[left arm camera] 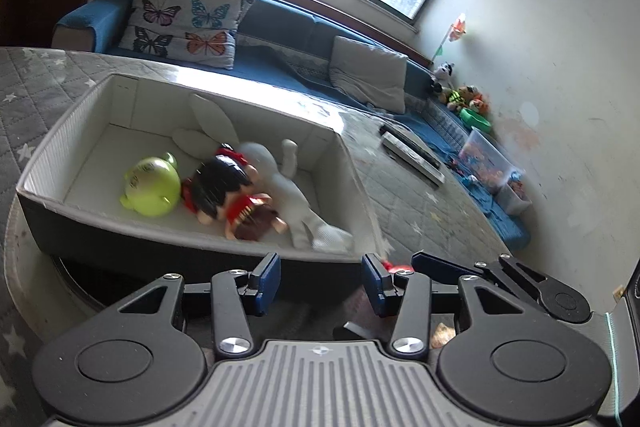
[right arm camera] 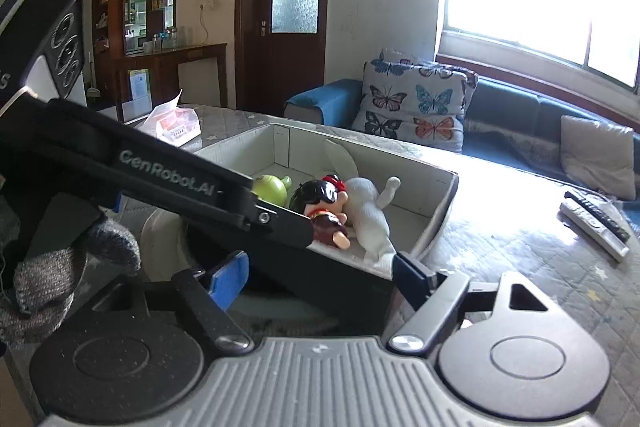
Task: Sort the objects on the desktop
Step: 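Move both grippers out to the tan peanut toy and close on it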
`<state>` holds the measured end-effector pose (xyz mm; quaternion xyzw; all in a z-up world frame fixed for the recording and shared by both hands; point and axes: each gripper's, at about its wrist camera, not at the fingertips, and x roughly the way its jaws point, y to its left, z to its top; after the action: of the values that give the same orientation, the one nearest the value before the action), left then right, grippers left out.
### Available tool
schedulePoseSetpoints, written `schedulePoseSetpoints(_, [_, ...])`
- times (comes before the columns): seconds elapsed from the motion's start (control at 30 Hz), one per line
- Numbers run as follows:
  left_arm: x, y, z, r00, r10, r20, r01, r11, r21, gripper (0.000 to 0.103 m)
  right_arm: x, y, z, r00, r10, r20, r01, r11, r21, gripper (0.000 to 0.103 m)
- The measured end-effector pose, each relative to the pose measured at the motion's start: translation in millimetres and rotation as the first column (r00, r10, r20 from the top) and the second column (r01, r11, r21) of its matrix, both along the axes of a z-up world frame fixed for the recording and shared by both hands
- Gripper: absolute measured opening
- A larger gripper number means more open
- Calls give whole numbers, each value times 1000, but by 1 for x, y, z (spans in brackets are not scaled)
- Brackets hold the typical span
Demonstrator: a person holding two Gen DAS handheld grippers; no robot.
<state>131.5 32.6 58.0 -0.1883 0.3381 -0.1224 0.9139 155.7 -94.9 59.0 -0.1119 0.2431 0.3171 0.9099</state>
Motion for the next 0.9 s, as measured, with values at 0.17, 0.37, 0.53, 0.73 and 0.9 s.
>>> schedulePoseSetpoints(0.17, [-13, -14, -3, 999, -35, 3, 35, 999, 12, 48, -23, -18, -4, 1000, -4, 12, 4, 1000, 21, 98])
schedulePoseSetpoints(0.37, [-17, -31, -9, 997, -73, -8, 73, 997, 8, 48, -44, -39, -6, 997, -44, 65, 43, 999, 16, 103])
schedulePoseSetpoints(0.53, [-16, -44, -12, 995, -101, -24, 101, 995, 8, 48, -48, -59, -10, 993, -107, 58, 104, 993, 53, 103])
schedulePoseSetpoints(0.73, [-12, -60, -19, 989, -139, -42, 139, 990, -12, 48, -46, -77, -26, 985, -169, 26, 168, 985, 34, 103])
schedulePoseSetpoints(0.9, [-8, -78, -25, 980, -187, -67, 186, 982, -23, 48, -40, -89, -42, 980, -194, -33, 194, 981, -3, 103])
